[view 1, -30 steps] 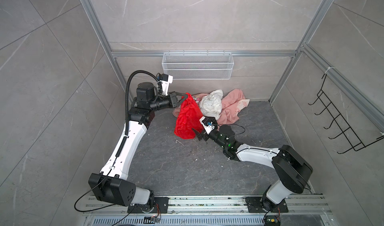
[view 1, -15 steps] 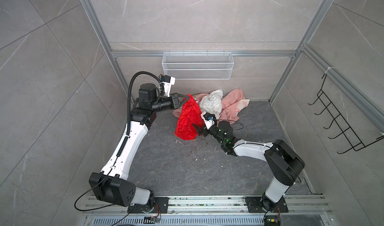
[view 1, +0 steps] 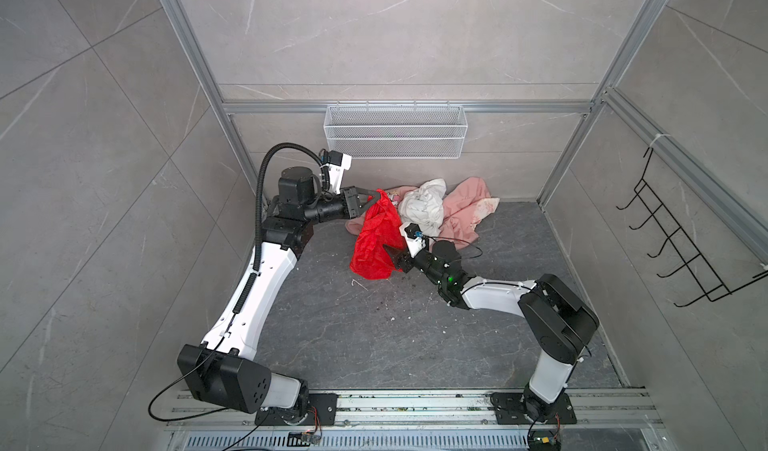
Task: Pick out a specific cloth from the pile
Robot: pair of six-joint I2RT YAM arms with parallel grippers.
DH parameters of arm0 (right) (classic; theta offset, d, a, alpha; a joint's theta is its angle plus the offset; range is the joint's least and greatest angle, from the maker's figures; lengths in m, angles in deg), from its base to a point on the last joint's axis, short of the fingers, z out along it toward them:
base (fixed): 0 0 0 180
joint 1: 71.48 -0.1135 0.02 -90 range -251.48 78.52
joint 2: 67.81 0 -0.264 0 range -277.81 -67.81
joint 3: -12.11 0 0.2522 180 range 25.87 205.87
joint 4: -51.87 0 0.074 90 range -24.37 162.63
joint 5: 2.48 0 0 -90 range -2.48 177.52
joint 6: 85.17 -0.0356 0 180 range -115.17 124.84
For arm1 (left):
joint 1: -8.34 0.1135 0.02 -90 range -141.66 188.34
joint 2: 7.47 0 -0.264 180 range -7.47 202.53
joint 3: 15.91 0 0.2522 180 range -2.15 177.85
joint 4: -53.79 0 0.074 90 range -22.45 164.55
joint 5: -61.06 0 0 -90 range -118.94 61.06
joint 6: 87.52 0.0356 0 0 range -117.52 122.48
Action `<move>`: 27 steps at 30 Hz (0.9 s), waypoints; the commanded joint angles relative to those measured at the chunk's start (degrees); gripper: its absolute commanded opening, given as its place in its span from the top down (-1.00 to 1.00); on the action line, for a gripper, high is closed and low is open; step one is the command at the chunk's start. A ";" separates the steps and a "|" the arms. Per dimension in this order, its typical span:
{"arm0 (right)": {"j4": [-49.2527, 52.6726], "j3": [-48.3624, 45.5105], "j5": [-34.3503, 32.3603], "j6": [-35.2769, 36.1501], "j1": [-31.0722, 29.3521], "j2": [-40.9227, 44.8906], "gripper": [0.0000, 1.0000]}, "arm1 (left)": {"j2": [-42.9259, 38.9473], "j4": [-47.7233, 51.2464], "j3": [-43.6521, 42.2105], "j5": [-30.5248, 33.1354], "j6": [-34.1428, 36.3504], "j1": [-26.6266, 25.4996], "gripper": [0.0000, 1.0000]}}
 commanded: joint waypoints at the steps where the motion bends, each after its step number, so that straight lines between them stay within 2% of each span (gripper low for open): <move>1: -1.42 1.10 0.61 -1.25 -0.04 -0.13 -0.32 | -1.93 -4.13 1.27 -2.09 1.17 -0.31 1.00; 8: -0.72 1.55 2.54 -1.91 -0.02 0.34 0.11 | -2.01 -4.30 1.57 -1.80 1.09 -0.37 1.00; 11: -1.14 1.21 2.81 -2.16 -0.02 0.64 0.16 | -2.11 -4.19 1.64 -1.62 1.13 -0.33 1.00; 19: -3.00 0.55 3.42 -3.37 0.02 1.35 0.49 | -2.36 -3.91 1.47 -0.49 1.32 -0.36 1.00; 27: -3.07 -0.21 3.51 -3.54 -0.11 3.57 0.66 | -2.55 -3.78 2.34 0.39 1.88 -0.31 1.00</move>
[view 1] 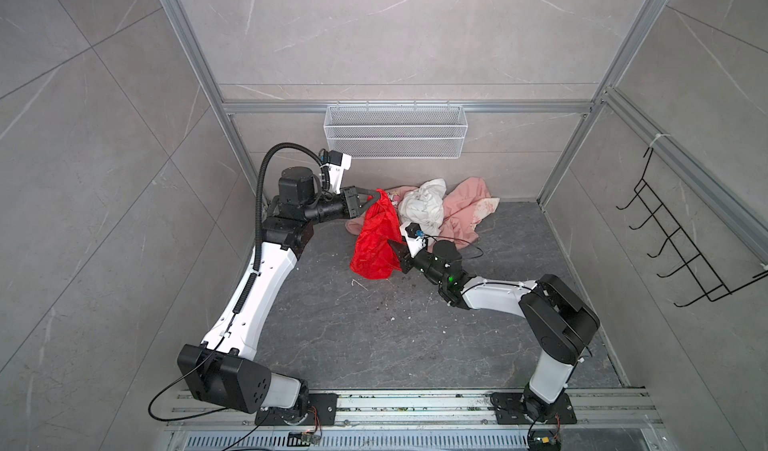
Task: Pick out a specific cloth from the pile
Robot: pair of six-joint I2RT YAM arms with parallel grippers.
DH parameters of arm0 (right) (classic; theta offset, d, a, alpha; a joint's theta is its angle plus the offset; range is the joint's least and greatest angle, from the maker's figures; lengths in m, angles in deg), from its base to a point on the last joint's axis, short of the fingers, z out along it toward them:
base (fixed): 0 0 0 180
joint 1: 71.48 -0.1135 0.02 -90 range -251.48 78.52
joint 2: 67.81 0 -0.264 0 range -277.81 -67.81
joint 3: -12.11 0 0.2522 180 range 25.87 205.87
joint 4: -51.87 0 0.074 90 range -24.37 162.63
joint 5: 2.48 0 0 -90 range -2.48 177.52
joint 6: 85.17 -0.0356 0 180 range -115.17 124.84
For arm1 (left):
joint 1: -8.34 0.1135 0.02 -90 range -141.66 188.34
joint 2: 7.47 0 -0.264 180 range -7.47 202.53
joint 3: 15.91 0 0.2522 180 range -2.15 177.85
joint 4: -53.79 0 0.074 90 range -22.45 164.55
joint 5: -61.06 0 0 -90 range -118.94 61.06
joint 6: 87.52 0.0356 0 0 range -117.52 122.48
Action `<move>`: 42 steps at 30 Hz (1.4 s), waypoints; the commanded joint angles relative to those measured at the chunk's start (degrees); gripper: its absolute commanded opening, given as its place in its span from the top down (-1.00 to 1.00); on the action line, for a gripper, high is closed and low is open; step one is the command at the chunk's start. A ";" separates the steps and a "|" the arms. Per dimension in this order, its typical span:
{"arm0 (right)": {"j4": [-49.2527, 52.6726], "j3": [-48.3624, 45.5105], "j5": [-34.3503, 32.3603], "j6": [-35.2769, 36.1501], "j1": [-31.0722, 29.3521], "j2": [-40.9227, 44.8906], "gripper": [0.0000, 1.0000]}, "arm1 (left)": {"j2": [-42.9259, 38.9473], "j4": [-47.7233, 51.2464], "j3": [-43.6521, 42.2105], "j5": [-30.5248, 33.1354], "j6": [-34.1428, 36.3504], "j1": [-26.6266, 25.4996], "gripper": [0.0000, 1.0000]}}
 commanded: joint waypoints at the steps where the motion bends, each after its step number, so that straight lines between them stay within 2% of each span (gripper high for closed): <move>1: -2.59 -0.20 0.82 -0.88 -0.11 3.34 0.67 | -2.55 -3.69 2.43 0.14 2.02 -0.08 1.00; 21: 2.24 1.54 1.31 -0.20 -0.54 9.50 0.86 | -1.92 -1.37 7.71 3.81 2.14 -0.08 1.00; 29: 7.63 3.05 0.68 1.73 -0.90 13.95 0.90 | -3.53 -0.91 8.44 4.37 1.22 -0.08 1.00; 42: 19.80 5.89 -0.74 3.29 -1.98 22.77 0.94 | -7.08 5.10 11.54 9.15 3.10 -1.22 1.00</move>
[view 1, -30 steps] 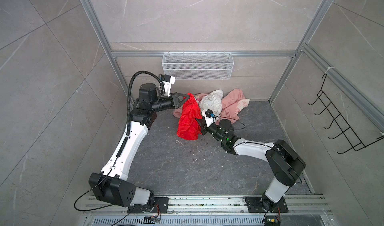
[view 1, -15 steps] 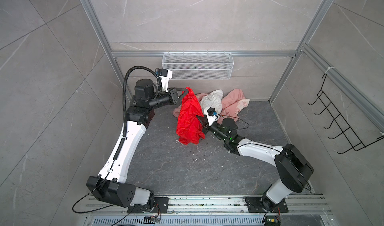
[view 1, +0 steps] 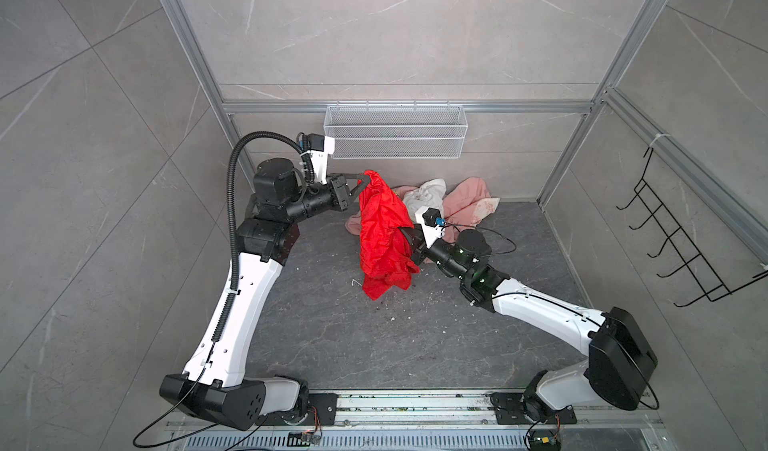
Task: Pick out a specific cloth from the pile
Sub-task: 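Pull the red cloth toward the robot with both grippers, away from the pile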
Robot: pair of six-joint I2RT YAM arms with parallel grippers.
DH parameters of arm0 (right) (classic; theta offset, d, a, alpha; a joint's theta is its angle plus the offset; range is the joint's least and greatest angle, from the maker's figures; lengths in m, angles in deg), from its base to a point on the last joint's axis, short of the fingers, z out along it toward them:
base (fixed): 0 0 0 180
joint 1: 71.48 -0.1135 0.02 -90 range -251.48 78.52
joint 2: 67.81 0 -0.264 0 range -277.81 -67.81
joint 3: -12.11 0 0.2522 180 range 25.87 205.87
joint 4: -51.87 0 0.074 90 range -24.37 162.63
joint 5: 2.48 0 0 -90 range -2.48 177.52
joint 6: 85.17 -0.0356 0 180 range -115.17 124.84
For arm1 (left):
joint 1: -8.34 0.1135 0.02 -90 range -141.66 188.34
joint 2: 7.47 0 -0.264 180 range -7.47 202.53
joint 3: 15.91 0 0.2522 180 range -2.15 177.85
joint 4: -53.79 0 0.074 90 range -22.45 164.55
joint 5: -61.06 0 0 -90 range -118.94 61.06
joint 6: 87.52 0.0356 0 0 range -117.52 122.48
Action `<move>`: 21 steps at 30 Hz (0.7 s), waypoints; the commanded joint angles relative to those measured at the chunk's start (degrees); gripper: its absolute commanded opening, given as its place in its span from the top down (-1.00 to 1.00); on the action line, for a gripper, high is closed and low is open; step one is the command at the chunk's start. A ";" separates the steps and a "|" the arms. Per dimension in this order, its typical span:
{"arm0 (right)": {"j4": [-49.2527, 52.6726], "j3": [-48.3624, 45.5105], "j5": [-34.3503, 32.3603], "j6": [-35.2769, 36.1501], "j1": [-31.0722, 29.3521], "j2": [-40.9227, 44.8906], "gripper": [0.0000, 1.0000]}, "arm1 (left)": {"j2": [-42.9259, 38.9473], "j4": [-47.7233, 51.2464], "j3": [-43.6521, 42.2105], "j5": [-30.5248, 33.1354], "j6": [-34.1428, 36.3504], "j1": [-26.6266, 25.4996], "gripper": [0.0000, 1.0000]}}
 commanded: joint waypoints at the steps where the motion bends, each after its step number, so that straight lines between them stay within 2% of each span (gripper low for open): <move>1: 5.44 3.90 -1.66 1.37 -0.62 3.48 0.94 | -2.42 1.98 4.34 2.69 2.93 -1.37 1.00; 11: 16.36 7.03 -3.15 2.46 -1.90 9.88 0.97 | -5.17 5.34 6.21 7.42 4.60 -5.61 1.00; 21: 23.29 7.99 -4.35 3.38 -2.35 16.13 0.97 | -6.18 3.31 6.91 9.29 0.49 -10.80 1.00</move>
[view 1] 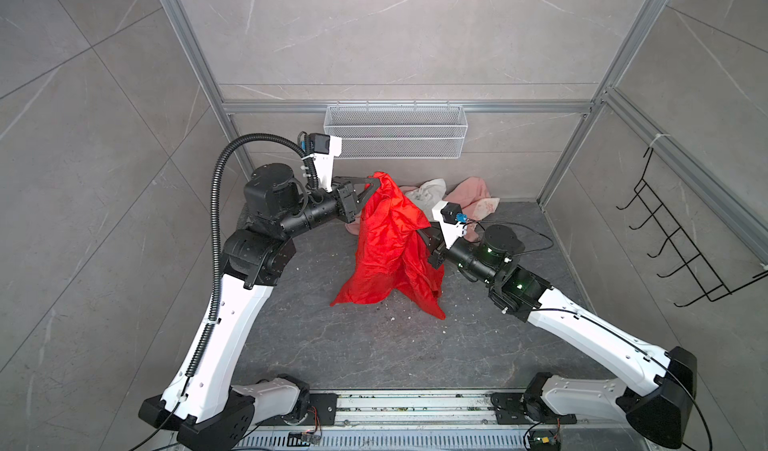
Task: Pick out a specific cloth from the pile
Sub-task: 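Pull the red cloth toward the robot with both grippers, away from the pile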
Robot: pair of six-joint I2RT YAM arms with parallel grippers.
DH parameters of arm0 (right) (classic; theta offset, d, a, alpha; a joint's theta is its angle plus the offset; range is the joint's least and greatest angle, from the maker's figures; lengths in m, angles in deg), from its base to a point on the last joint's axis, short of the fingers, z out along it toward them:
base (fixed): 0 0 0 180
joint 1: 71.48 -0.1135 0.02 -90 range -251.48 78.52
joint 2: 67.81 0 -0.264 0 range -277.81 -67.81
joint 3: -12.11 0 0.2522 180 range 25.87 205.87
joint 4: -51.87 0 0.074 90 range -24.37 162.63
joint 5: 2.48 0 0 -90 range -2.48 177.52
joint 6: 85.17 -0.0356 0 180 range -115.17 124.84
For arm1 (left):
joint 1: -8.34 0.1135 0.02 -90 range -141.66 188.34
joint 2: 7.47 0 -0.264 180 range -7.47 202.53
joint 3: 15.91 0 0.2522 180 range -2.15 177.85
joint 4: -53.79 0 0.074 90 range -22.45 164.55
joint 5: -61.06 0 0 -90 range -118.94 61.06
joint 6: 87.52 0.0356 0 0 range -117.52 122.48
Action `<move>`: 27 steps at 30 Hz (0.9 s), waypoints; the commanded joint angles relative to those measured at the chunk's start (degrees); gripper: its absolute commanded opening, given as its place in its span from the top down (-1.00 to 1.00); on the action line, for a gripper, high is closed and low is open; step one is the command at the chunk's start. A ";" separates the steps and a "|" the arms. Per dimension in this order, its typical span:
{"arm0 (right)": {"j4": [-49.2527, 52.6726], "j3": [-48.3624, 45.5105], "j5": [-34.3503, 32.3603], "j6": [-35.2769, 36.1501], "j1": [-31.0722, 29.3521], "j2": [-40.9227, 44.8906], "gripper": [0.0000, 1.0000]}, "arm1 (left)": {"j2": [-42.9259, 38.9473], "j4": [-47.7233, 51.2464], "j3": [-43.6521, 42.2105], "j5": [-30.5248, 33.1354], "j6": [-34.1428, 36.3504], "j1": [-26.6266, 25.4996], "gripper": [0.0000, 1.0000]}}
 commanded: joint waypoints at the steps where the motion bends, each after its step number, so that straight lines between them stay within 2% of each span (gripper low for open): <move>1: 2.11 2.49 -1.38 1.11 -0.31 3.00 0.97 | -1.62 -3.43 2.26 0.70 -2.54 -1.25 1.00; 7: 5.79 3.57 -2.07 1.85 -0.25 6.18 0.97 | -2.39 -5.40 1.75 2.39 -6.01 -3.90 1.00; 14: 11.65 5.02 -3.58 3.50 -0.24 10.26 0.97 | -4.09 -10.22 -2.82 6.83 -11.68 -6.89 1.00; 21: 14.86 5.02 -5.31 4.89 -0.27 14.09 0.98 | -3.67 -11.38 -2.83 9.77 -12.52 -11.04 1.00; 27: 16.94 3.49 -7.19 5.13 -0.26 17.78 0.98 | -1.13 -12.59 -2.82 12.03 -12.07 -17.05 1.00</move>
